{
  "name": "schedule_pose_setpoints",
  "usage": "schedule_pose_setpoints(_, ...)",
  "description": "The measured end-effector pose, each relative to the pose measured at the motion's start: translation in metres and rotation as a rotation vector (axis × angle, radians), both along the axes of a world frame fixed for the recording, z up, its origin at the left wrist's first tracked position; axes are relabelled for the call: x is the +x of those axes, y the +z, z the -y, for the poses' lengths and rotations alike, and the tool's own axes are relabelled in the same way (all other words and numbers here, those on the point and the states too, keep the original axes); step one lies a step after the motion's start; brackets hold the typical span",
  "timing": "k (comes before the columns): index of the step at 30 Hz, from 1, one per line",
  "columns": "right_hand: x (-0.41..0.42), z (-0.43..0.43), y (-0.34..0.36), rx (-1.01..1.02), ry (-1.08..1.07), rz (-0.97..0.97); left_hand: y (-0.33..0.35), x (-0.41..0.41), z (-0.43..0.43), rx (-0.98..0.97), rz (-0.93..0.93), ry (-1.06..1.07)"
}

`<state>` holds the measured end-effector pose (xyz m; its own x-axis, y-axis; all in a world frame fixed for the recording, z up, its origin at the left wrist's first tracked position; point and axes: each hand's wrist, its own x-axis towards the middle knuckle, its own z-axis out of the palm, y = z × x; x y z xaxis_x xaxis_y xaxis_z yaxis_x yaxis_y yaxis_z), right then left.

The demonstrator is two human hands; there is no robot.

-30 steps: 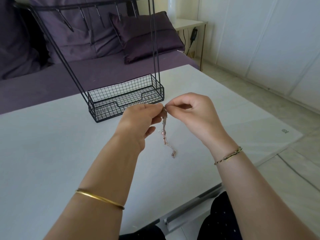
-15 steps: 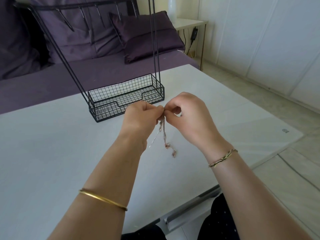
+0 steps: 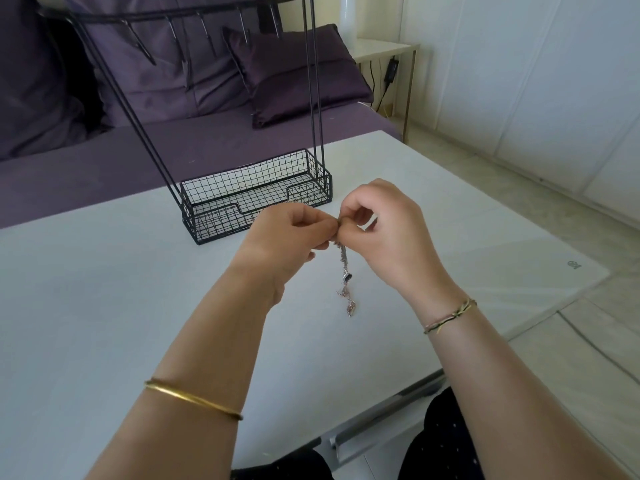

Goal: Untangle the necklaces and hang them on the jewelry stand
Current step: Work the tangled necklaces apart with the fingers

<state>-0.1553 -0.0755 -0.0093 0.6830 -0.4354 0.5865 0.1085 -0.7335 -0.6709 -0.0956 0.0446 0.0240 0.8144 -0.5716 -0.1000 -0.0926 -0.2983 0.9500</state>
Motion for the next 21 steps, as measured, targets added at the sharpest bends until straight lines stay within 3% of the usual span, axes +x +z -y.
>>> schedule_pose_setpoints(11, -0.001, 0.007, 0.001, 0.055, 0.053, 0.004, 0.000, 0.001, 0.004, 0.070, 0.125, 0.036)
schedule_pose_setpoints(14, -0.003, 0.011, 0.002, 0.095, 0.016, 0.035, 0.001, 0.000, 0.006, 0.087, 0.087, 0.021)
schedule_pose_setpoints(21, -0.008, 0.013, 0.004, 0.202, 0.202, -0.133, 0.002, -0.003, 0.013, 0.139, 0.192, 0.142)
